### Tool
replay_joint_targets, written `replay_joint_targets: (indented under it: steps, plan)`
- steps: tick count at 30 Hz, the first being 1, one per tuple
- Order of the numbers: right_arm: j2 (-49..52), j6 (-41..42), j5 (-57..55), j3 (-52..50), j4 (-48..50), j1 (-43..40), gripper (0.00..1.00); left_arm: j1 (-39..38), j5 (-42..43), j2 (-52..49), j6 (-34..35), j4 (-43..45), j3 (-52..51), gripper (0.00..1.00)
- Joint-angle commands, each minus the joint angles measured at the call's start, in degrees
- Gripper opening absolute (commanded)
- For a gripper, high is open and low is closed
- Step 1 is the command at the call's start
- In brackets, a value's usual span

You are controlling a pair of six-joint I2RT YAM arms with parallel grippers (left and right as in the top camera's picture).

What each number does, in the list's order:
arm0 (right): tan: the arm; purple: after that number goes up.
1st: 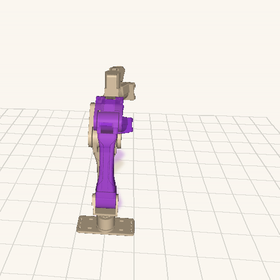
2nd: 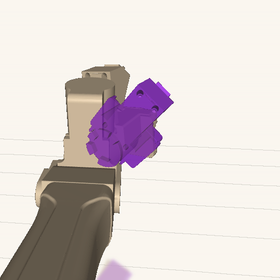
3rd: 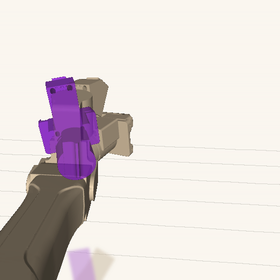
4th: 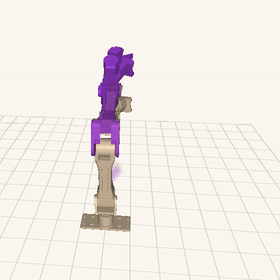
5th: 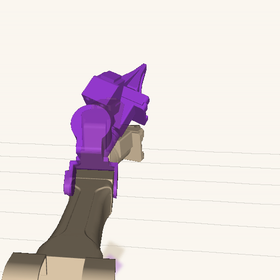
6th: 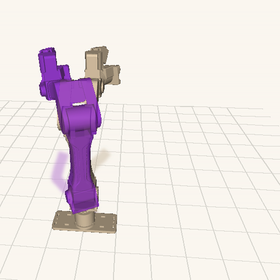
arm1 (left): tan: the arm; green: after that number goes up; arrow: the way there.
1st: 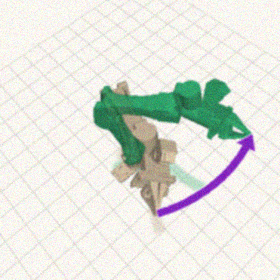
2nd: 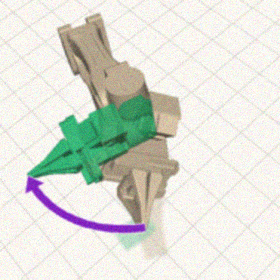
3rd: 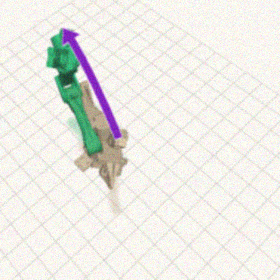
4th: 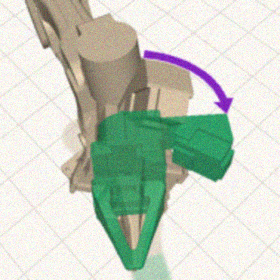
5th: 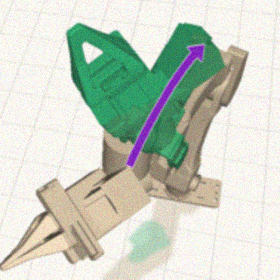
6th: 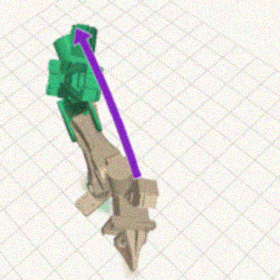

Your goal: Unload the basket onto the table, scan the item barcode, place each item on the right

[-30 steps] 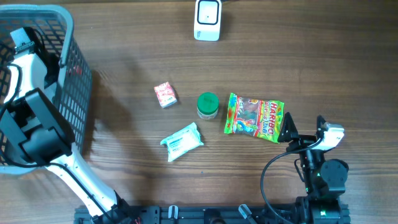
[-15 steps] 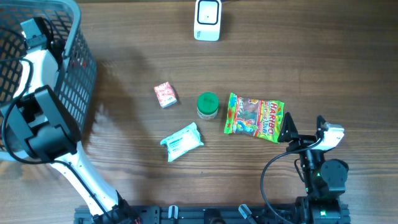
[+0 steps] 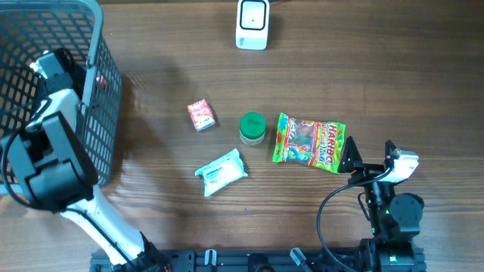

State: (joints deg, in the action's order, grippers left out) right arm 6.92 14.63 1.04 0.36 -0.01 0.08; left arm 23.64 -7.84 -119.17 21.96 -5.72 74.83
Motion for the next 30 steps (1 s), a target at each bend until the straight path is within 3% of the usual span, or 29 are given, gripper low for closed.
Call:
replay_joint_targets:
  steps: [1,9,11,12,13,15,20,22,30]
  plan:
    - [0.0,-0.9,0.3,-0.1,0.3,0.2,1.00,2.1,-1.4,3.9,7.1,-8.1,-4.0,0.04]
    - [0.0,-1.0,0.3,-0.1,0.3,0.2,1.00,2.3,-7.0,20.5,13.0,-16.2,-4.0,0.04]
    - [0.0,-1.0,0.3,-0.1,0.3,0.2,1.00,2.3,-7.0,22.6,13.1,-16.2,-4.0,0.24]
    - [0.0,-1.0,0.3,-0.1,0.3,0.2,1.00,2.3,-7.0,23.3,13.1,-16.2,-4.0,0.49]
    - [0.0,-1.0,0.3,-0.1,0.3,0.2,1.00,2.3,-7.0,23.8,13.1,-16.2,-4.0,1.00]
    - [0.0,-1.0,0.3,-0.1,0.3,0.2,1.00,2.3,-7.0,23.8,13.8,-16.7,-4.0,1.00]
    - [0.0,-1.0,0.3,-0.1,0.3,0.2,1.00,2.5,-7.0,21.4,30.3,-22.9,-4.0,1.00]
    - [0.0,-1.0,0.3,-0.1,0.3,0.2,1.00,2.5,-6.9,19.9,33.9,-23.8,-4.0,1.00]
    - [0.0,-1.0,0.3,-0.1,0.3,0.2,1.00,2.1,-6.8,11.8,36.0,-21.3,-4.0,1.00]
